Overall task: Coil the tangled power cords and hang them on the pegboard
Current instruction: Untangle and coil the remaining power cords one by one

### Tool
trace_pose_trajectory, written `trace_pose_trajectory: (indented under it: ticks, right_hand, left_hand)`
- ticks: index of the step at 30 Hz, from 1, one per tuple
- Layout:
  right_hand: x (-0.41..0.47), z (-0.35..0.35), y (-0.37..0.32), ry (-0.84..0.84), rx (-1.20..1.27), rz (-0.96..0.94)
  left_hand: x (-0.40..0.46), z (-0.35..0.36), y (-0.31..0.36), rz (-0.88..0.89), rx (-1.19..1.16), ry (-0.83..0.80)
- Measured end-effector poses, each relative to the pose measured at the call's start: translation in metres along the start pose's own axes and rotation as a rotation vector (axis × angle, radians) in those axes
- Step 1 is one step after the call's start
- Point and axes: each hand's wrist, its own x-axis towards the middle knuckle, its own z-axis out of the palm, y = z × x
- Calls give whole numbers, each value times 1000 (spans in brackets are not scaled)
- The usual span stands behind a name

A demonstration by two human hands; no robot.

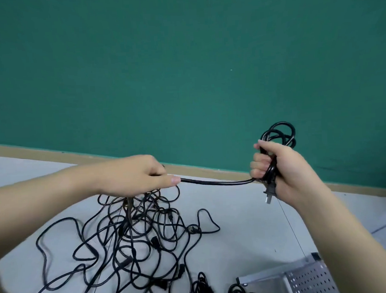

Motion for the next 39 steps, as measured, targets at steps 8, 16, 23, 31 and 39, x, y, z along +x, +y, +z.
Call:
trace_pose_trajectory:
  ticks: [8, 16, 23, 31, 39]
  right_hand:
    - [-32, 47, 30, -332, -451, 111]
    - [-39, 70, 30, -461, -1082, -228]
    - [-28, 73, 36, -750, -541, 214]
    - [-7, 73, 30, -325, -286, 97]
    - [-3, 73, 43, -153, -311, 4]
  left_hand:
    - [-8, -20, 18, 303, -198, 519]
    - [4, -11, 25, 240, -279, 697]
    - [21, -4, 19, -8, -482, 723]
    - [24, 8, 15, -114, -223, 470]
    - [25, 38, 23, -164, -423, 230]
